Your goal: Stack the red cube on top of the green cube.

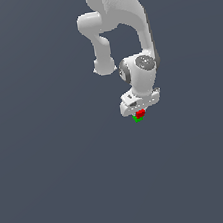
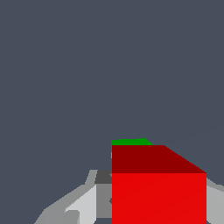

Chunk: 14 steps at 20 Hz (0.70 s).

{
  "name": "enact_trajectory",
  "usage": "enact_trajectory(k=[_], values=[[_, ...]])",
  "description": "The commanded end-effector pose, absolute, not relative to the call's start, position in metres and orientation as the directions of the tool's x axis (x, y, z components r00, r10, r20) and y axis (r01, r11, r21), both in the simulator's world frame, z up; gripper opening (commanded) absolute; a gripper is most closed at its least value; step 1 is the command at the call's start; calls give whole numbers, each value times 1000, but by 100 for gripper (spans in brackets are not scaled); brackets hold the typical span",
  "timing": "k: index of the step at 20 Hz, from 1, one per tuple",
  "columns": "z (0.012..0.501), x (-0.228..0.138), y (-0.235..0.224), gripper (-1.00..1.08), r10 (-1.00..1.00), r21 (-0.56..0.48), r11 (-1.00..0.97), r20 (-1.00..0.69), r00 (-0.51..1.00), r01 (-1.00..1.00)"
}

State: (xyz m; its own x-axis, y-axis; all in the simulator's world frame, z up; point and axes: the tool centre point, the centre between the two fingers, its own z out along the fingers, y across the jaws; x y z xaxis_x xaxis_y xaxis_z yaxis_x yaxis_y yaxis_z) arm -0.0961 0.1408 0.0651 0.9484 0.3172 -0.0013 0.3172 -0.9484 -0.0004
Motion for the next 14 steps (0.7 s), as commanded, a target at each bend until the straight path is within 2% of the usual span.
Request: enact_trajectory(k=[1, 4, 5, 14], values=[[63, -100, 139, -100, 317, 0, -948, 0, 948, 317], [62, -102, 138, -100, 317, 0, -948, 0, 948, 317], [62, -102, 138, 100, 317, 0, -948, 0, 948, 317], [62, -102, 138, 100, 317, 0, -948, 0, 948, 317]])
